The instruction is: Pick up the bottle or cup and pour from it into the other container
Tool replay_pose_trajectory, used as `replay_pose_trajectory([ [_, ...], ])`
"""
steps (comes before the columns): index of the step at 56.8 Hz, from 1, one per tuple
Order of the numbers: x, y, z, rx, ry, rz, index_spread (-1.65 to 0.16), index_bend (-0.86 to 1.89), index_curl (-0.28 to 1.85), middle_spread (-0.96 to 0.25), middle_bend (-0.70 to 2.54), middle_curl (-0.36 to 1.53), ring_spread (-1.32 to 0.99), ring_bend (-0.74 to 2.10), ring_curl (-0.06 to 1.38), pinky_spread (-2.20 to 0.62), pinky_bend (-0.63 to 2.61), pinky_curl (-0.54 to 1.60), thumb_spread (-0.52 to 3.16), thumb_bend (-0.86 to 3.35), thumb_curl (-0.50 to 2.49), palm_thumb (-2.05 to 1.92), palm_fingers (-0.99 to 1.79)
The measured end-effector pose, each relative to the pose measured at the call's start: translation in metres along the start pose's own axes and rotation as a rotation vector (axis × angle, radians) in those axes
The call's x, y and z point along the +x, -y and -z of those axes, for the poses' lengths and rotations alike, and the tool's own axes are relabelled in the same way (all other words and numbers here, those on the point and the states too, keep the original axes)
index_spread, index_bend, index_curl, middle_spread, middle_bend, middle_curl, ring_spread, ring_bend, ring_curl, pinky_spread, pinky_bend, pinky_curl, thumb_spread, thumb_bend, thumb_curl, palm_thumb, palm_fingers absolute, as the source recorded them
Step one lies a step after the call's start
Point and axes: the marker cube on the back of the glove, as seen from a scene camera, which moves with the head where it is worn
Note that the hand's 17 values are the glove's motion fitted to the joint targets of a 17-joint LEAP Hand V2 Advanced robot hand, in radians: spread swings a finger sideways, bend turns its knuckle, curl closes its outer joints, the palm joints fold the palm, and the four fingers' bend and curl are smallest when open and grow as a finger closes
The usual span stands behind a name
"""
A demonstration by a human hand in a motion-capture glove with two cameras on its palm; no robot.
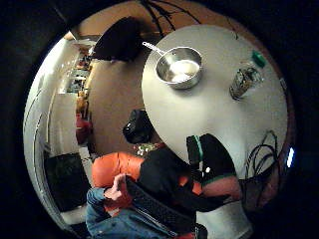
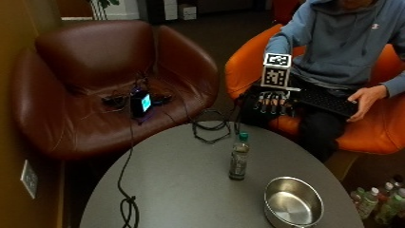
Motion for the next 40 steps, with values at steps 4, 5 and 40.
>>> replay_pose_trajectory([
  [4, -0.006, 0.01, 0.001, -0.017, -0.028, 0.002, -0.4, 0.16, 0.27, -0.12, 0.17, 0.2, -0.04, 0.33, 0.23, 0.21, 0.54, 0.32, 1.01, -0.01, 0.36, 0.76, 0.02],
  [5, -0.007, 0.012, 0.001, -0.022, -0.04, 0.004, -0.4, 0.16, 0.27, -0.12, 0.17, 0.2, -0.04, 0.33, 0.23, 0.21, 0.55, 0.32, 1.01, -0.02, 0.36, 0.76, 0.02],
  [40, -0.026, 0.059, 0.011, -0.013, -0.048, 0.01, -0.4, 0.16, 0.28, -0.11, 0.17, 0.24, -0.04, 0.34, 0.26, 0.21, 0.55, 0.34, 1.03, -0.02, 0.38, 0.72, 0.0],
])
